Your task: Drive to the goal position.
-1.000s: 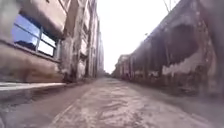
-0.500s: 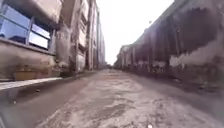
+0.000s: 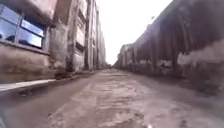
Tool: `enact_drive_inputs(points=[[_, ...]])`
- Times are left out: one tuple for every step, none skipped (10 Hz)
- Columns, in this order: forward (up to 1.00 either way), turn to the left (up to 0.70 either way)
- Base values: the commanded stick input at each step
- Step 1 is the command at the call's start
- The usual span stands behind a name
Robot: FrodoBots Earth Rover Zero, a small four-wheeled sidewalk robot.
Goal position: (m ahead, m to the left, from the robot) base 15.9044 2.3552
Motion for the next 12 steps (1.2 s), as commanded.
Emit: enact_drive_inputs(points=[[1.00,0.00],[1.00,0.00],[1.00,0.00],[1.00,0.00],[1.00,0.00],[1.00,0.00],[1.00,0.00],[1.00,0.00],[1.00,0.00],[1.00,-0.27],[1.00,-0.28],[1.00,-0.17]])
